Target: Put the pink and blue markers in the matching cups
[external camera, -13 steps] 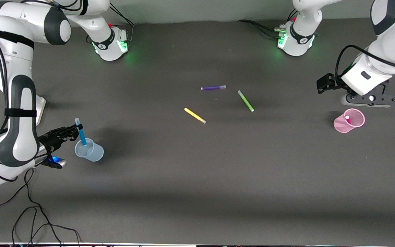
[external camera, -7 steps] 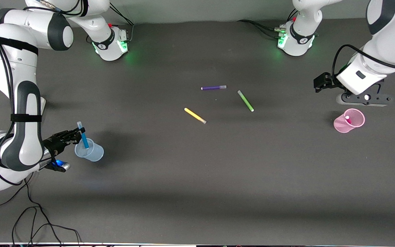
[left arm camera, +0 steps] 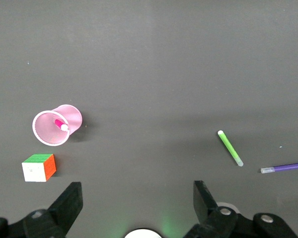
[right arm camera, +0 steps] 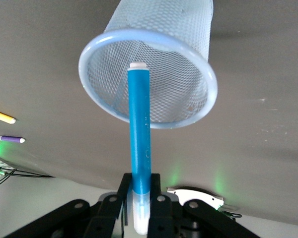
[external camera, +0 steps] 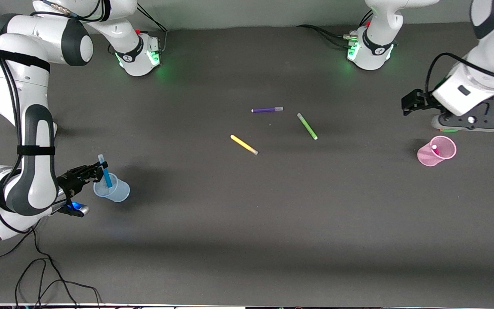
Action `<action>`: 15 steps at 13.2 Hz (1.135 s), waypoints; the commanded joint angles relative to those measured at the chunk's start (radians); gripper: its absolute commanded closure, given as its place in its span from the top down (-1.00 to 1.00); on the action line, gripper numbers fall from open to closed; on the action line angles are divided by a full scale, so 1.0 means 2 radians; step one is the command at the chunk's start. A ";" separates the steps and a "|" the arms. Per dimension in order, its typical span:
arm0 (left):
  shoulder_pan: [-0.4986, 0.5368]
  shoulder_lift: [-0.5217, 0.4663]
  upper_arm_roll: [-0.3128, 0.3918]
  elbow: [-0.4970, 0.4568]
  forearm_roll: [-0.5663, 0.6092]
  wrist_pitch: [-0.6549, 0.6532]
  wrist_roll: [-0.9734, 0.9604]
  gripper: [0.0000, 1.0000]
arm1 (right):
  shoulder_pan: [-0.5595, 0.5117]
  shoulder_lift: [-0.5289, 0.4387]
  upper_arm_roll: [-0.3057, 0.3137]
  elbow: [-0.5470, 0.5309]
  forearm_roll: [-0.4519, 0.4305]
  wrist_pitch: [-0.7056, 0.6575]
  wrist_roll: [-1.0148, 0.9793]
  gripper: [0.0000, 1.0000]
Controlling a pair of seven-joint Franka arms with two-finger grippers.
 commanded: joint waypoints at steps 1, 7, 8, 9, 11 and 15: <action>-0.014 0.006 0.020 0.005 0.002 0.002 0.034 0.98 | -0.002 0.011 0.000 0.018 0.004 0.003 -0.004 -0.62; -0.012 0.027 0.019 0.034 0.006 -0.006 0.026 0.99 | 0.002 0.003 -0.001 0.019 -0.002 0.005 -0.002 0.99; -0.011 0.028 0.019 0.034 0.006 -0.006 0.026 0.99 | 0.003 -0.003 -0.001 0.025 -0.008 0.003 0.000 0.99; -0.011 0.028 0.019 0.033 0.007 -0.006 0.026 0.99 | 0.013 -0.013 -0.002 0.032 -0.017 0.002 0.002 0.99; -0.011 0.028 0.019 0.033 0.009 -0.008 0.026 0.99 | 0.047 -0.055 -0.005 0.031 -0.053 0.003 0.038 0.99; -0.011 0.028 0.019 0.031 0.010 -0.010 0.025 0.99 | 0.071 -0.132 -0.006 0.017 -0.072 0.011 0.090 0.99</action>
